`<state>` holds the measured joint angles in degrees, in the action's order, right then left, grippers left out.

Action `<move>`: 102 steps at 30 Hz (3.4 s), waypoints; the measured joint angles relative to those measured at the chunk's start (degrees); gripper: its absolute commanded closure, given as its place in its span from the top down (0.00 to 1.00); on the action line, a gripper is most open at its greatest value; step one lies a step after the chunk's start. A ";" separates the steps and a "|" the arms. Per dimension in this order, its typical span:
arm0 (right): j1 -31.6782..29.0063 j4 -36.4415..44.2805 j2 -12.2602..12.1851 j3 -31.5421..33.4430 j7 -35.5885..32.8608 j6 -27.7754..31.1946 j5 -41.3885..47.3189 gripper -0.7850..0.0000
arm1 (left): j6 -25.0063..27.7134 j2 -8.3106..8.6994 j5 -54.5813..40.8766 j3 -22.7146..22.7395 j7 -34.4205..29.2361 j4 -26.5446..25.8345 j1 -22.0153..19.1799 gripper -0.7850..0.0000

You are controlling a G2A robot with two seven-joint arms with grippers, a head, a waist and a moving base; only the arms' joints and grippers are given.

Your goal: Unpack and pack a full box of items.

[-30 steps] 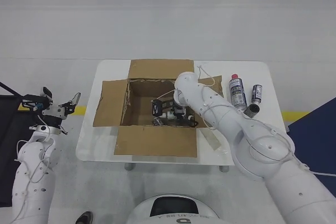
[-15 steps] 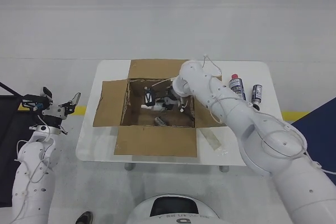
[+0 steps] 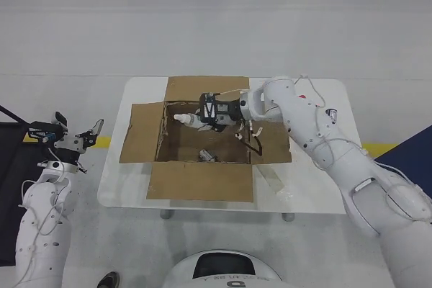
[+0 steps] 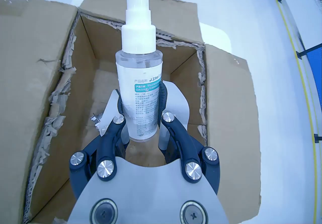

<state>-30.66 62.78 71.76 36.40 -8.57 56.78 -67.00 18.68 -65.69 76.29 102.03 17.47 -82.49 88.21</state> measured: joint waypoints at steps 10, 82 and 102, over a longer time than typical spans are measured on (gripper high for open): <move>-16.22 19.35 -12.03 17.95 4.20 1.21 3.83 0.00 | 0.00 0.00 0.00 0.00 0.00 0.00 0.00 1.00; -38.93 16.72 -21.14 34.14 -12.84 -14.50 20.92 0.00 | 0.00 0.00 0.00 0.00 0.00 0.00 0.00 1.00; -34.84 9.06 -21.70 32.81 -43.43 -26.32 27.66 0.00 | 0.00 0.00 0.00 0.00 0.00 0.00 0.00 1.00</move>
<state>-65.50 71.85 50.06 69.21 -52.01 30.46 -39.34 18.68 -65.69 76.29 102.03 17.47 -82.49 88.21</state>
